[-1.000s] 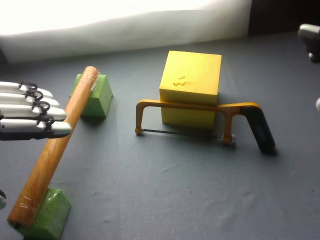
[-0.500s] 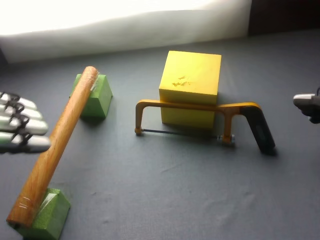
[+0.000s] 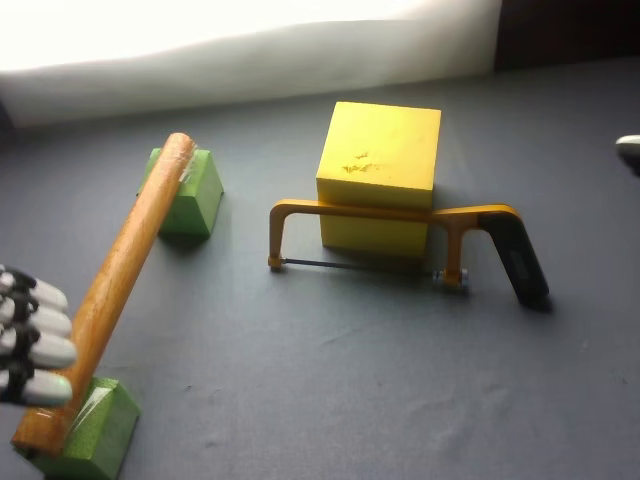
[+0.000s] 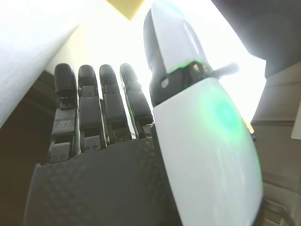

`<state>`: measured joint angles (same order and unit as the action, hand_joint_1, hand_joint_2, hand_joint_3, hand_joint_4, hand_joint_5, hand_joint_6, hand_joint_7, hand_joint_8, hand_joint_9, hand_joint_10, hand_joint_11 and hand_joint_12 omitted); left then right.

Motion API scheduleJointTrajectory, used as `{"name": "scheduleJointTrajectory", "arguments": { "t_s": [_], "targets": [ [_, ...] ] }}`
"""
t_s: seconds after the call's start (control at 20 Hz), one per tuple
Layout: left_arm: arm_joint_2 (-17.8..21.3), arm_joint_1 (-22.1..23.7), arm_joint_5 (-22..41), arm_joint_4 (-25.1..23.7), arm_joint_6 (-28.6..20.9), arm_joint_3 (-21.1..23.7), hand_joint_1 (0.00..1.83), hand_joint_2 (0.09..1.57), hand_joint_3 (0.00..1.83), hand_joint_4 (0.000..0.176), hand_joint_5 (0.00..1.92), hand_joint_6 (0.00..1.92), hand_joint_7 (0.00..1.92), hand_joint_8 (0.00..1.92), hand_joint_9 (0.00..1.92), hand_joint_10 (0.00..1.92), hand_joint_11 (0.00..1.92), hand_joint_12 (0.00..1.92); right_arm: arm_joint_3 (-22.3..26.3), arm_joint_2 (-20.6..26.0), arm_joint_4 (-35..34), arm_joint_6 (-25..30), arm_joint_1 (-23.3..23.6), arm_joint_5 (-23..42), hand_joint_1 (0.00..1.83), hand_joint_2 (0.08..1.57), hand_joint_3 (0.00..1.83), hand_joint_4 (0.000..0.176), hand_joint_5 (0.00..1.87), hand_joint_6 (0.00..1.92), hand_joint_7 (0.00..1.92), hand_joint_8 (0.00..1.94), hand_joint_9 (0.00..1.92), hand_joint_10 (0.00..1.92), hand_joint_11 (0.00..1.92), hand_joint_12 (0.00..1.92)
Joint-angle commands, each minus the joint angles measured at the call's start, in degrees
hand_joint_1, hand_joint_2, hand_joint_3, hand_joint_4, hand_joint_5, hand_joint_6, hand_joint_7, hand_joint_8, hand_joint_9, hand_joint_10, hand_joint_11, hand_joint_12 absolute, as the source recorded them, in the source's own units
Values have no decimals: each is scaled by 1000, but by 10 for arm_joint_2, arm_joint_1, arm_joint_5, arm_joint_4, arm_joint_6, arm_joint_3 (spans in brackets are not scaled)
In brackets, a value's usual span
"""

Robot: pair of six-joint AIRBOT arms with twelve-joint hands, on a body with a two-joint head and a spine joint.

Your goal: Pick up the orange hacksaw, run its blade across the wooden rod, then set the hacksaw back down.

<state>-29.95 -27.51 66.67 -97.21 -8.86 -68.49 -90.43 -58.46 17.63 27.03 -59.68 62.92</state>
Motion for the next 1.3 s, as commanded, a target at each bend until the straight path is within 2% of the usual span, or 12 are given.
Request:
{"name": "scheduleJointTrajectory", "arguments": {
  "t_s": [0.0,0.15,0.2,0.35,0.5,0.75,0.9,1.05,1.15,1.25],
  "targets": [
    [0,0,14,35,1,1,84,1193,1,0,33,1,21,0,20,1,0,137,-6,-6,-21,8,10,58,998,1145,0,0,171,1,161,1,205,2,0,821],
    [-11,-7,-27,33,1,10,92,1195,1,0,38,0,27,0,24,1,0,167,-16,-38,-14,5,24,59,1006,1148,1,0,184,5,174,4,210,4,0,834],
    [-14,-10,-36,33,1,12,126,1191,0,0,53,3,42,3,40,3,0,231,-20,-51,-14,-5,39,52,1039,1121,0,0,201,4,189,2,231,6,0,856],
    [-15,-14,-55,20,0,17,111,1197,1,0,32,2,22,1,15,3,0,57,-46,-75,11,-4,68,45,996,1147,5,0,186,0,183,0,222,0,0,827],
    [-17,-19,-72,18,0,16,89,1197,1,0,23,0,20,0,16,1,1,83,-66,-93,23,-8,90,34,1015,1147,2,0,190,1,176,1,221,1,0,813],
    [-18,-27,-90,8,0,5,122,1198,1,0,31,1,26,1,31,3,0,170,-66,-115,39,-24,117,23,1023,1143,2,0,196,1,195,0,238,2,0,833],
    [-18,-32,-94,7,-2,1,111,1202,1,0,21,2,12,4,12,6,0,109,-66,-125,51,-31,136,11,987,1156,7,0,188,0,195,1,235,2,0,825],
    [-18,-34,-95,6,-5,1,116,1192,0,0,44,3,41,3,42,4,0,183,-65,-130,58,-35,142,0,1006,1150,2,0,175,1,186,2,227,1,0,837],
    [-18,-37,-94,-3,-5,1,101,1197,1,0,39,0,34,3,26,7,0,121,-65,-134,59,-46,142,-1,1013,1139,0,0,200,8,206,6,240,5,0,862],
    [-18,-38,-94,-4,-5,2,114,1198,2,0,42,0,33,0,19,1,0,145,-65,-139,59,-49,141,-5,1013,1140,0,0,202,5,206,3,243,4,0,850]
  ]
}}
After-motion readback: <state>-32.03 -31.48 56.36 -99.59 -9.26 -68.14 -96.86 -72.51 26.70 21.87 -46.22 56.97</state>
